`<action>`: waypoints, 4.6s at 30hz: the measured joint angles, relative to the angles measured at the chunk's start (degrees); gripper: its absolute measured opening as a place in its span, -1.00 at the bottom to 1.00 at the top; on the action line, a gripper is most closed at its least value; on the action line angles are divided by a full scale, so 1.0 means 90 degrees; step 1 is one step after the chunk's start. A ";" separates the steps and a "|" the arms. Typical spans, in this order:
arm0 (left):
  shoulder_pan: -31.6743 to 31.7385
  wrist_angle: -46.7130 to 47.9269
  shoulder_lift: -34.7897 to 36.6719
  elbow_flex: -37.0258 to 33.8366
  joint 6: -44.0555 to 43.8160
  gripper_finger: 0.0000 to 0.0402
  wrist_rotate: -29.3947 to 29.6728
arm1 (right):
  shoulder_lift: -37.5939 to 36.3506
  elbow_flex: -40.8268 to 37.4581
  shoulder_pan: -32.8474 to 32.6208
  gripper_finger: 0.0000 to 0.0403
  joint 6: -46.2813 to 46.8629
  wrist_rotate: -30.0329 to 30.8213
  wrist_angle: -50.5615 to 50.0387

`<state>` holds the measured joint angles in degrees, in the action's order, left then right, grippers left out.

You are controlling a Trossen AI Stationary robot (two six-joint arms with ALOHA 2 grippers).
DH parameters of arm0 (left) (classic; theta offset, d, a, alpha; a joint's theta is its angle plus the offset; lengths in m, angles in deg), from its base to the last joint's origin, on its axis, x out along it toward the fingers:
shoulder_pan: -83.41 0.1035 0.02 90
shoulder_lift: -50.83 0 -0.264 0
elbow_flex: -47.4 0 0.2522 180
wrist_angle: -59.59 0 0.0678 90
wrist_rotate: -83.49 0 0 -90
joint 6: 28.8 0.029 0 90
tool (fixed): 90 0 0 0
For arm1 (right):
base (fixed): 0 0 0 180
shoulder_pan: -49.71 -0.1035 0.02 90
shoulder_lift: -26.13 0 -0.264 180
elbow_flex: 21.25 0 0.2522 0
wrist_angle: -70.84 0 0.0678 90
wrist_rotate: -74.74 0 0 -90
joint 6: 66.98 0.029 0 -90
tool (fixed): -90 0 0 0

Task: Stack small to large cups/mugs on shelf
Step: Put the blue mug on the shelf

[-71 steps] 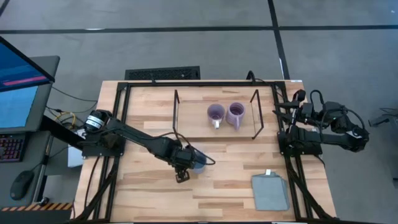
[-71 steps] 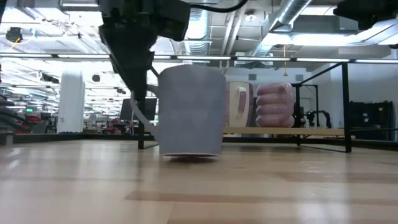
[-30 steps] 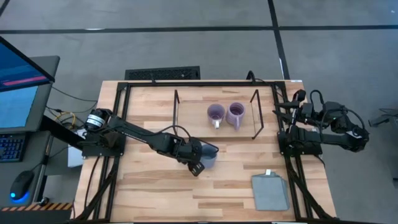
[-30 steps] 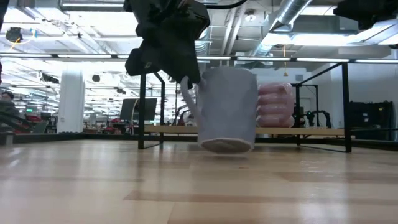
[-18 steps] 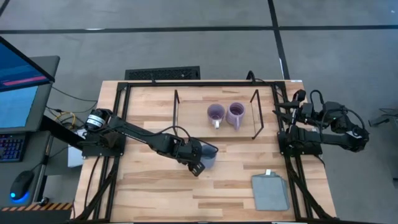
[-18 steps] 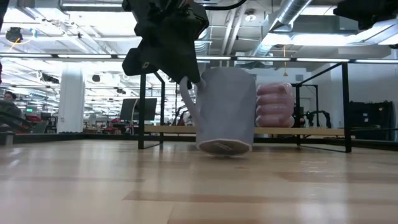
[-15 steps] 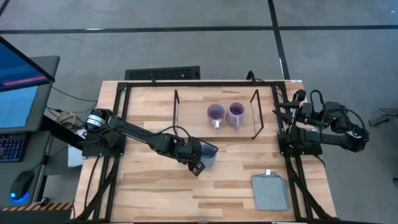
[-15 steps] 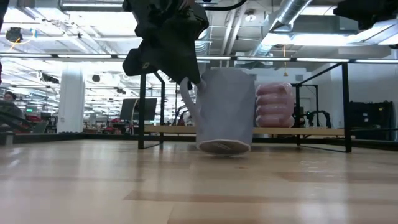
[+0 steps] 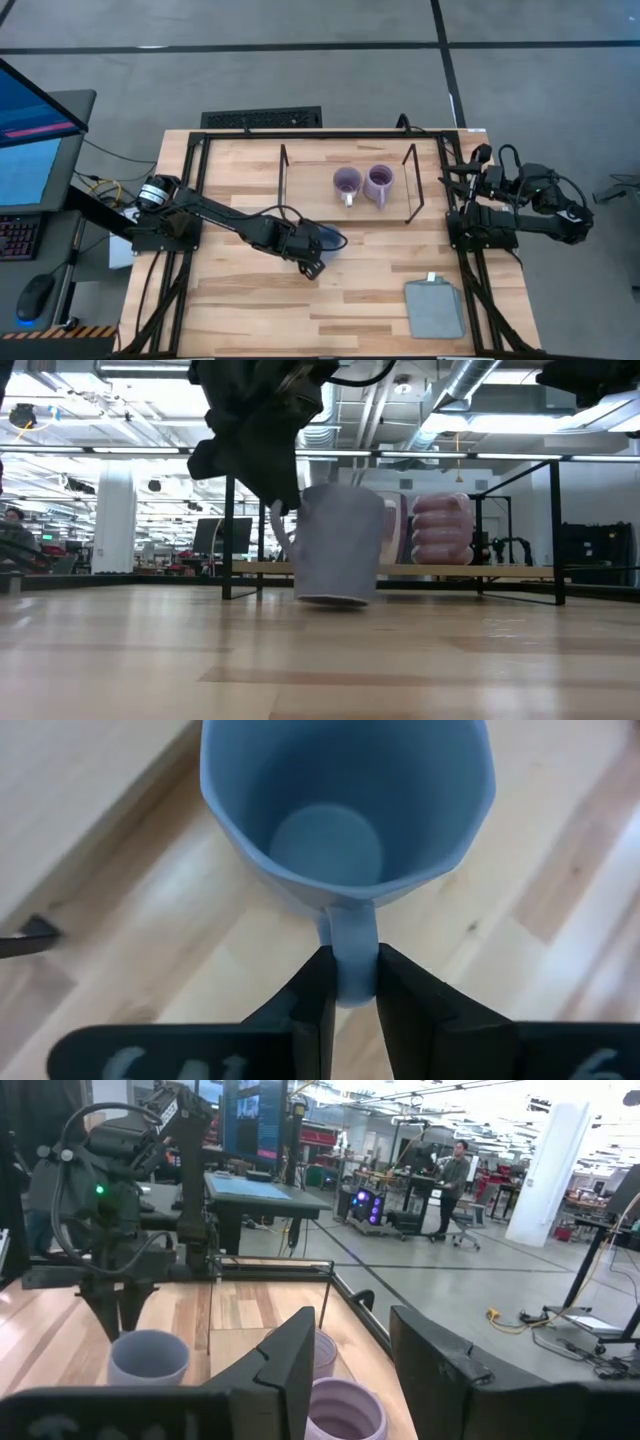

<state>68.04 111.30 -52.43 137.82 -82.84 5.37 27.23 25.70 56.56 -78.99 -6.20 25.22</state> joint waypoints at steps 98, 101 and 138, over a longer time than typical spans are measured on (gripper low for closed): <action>-0.0092 0.0562 -0.0789 0.0573 -0.0265 -0.83 0.0241 | 0.0002 -0.0002 0.0000 -0.23 0.0002 -0.0002 -0.0005; -0.0092 0.0590 -0.0720 0.0573 -0.0296 -0.83 0.0165 | 0.0002 -0.0002 0.0000 -0.23 0.0002 -0.0002 -0.0004; 0.0839 0.3290 -0.0078 0.2351 -0.2207 -0.83 0.1021 | 0.0002 -0.0002 0.0000 -0.23 0.0002 -0.0002 -0.0002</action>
<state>75.59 140.91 -53.13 158.98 -102.71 14.55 27.25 25.68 56.56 -78.97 -6.22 25.20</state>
